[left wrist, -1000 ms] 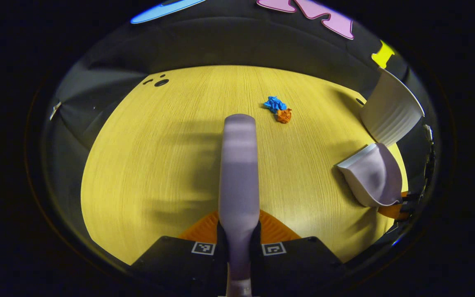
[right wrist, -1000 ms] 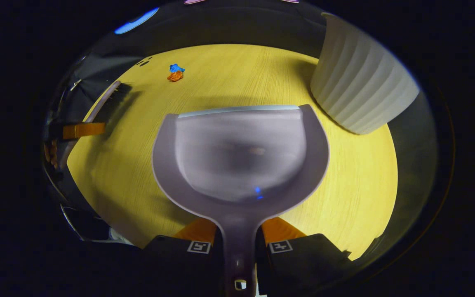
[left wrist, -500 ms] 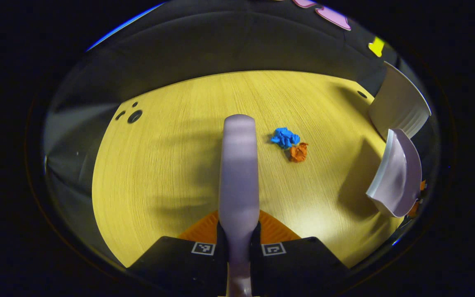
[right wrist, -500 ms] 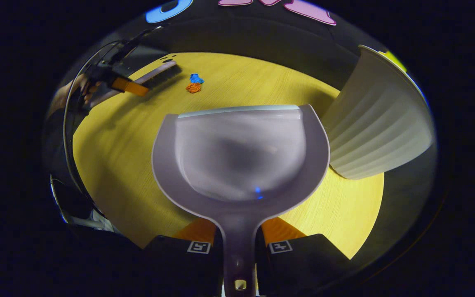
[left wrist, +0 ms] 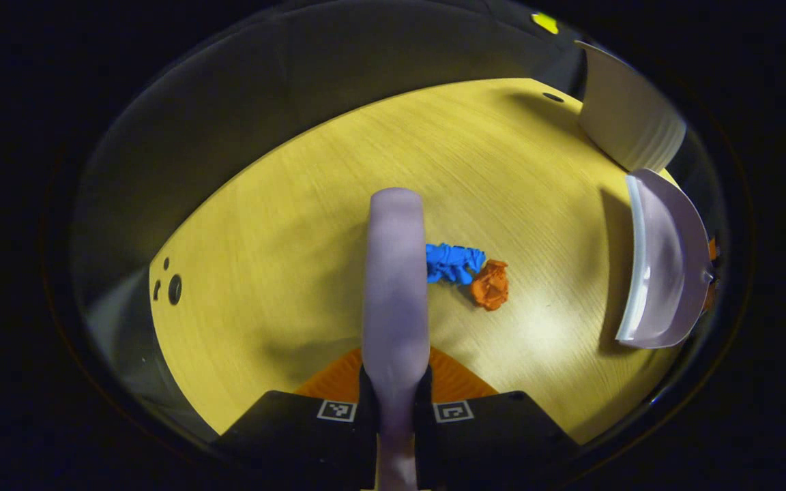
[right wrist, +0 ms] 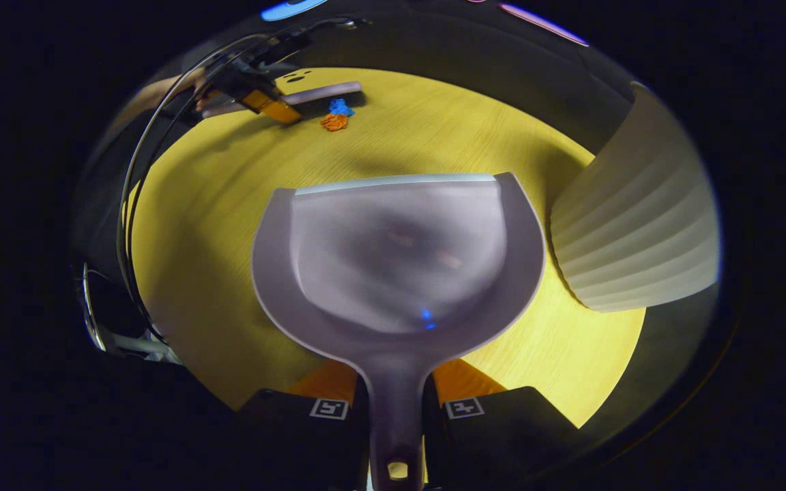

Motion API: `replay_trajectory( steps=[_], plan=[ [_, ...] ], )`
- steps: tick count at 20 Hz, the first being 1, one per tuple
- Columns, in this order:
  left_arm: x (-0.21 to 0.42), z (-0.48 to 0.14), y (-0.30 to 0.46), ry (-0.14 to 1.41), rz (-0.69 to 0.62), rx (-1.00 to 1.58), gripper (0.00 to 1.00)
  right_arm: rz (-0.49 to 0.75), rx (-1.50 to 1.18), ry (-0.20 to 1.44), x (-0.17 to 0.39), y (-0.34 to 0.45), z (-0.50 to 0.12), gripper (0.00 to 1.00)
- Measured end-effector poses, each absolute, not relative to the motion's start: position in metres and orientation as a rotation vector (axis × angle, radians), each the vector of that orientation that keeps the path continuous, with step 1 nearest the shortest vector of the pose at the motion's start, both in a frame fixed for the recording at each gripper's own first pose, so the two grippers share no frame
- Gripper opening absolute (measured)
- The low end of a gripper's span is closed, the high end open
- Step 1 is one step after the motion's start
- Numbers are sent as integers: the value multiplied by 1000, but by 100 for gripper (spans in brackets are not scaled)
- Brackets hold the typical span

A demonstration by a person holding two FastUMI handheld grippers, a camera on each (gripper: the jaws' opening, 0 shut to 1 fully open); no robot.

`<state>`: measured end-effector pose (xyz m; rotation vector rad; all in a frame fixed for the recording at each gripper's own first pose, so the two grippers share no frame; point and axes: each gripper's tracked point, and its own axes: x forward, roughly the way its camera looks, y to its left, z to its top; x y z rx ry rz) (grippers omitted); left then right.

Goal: Pick up the small broom and dustpan from the desktop, sweep the trash into the dustpan with the broom, and then empty the trash into the garbage bin.

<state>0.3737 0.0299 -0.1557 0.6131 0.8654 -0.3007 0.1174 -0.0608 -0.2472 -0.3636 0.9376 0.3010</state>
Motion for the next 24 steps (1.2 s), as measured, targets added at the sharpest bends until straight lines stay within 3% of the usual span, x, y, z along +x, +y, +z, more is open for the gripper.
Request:
replay_trajectory(
  steps=[12,13,19,20,24],
  plan=[
    [305,-193,-54,1022,-620,596,28,378,-419,937,115,-58,-246,41],
    [292,-195,-67,1042,-660,591,27,381,-427,933,115,-60,-249,37],
    [238,-212,-122,1140,-803,521,27,400,-453,925,113,-65,-253,36],
    [228,-215,-127,1149,-818,513,27,400,-452,923,113,-65,-252,40],
    [219,-218,-137,1102,-781,495,27,389,-460,900,120,-67,-252,36]
  ],
)
